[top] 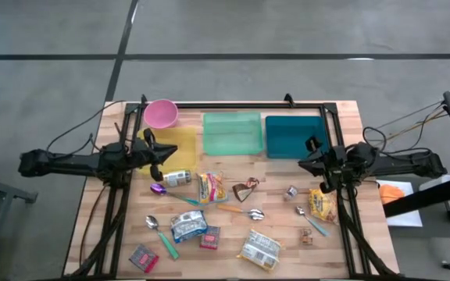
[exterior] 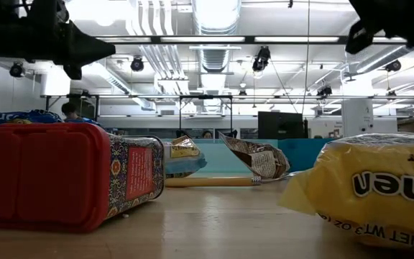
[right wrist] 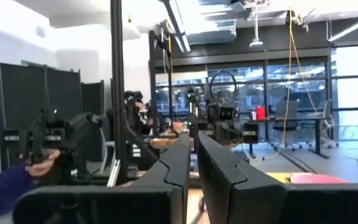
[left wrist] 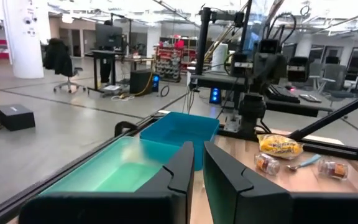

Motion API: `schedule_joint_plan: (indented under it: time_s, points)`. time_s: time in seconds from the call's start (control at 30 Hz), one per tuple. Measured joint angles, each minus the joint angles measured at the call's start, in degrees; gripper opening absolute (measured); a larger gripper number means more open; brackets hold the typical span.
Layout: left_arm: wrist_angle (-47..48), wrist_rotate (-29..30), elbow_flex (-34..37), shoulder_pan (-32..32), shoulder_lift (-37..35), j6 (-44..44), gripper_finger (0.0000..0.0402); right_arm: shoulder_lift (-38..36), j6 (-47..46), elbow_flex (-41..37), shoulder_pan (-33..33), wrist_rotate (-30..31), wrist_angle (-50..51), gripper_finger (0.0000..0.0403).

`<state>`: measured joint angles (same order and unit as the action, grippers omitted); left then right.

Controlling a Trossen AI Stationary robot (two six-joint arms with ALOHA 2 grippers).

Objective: Pick & Place Food Item
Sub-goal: Put the top brown seasoning bottle into the green bin

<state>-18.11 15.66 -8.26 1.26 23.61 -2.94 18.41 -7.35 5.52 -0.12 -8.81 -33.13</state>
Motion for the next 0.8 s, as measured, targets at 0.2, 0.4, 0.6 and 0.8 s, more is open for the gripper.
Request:
schedule_joint_plan:
  time_s: [0.2,0.4,0.6,0.8]
  points:
    - [5.58,0.01,-2.9,0.0,1.67,-0.46,0.0041,5.71,-3.13,9.11,-0.02,1.65,14.68,0.0028]
    - [6.07,0.02,-3.07,0.0,1.78,-2.5,0.0041,12.1,-1.23,18.77,-0.03,9.12,32.49,0.0028]
    - [6.07,0.22,-3.03,0.0,1.77,-3.08,0.0041,18.63,-2.08,26.4,-0.04,10.34,42.11,0.0028]
    - [6.05,0.92,-3.03,0.0,1.76,-3.18,0.0041,24.05,-1.84,31.73,-0.02,10.49,49.54,0.0028]
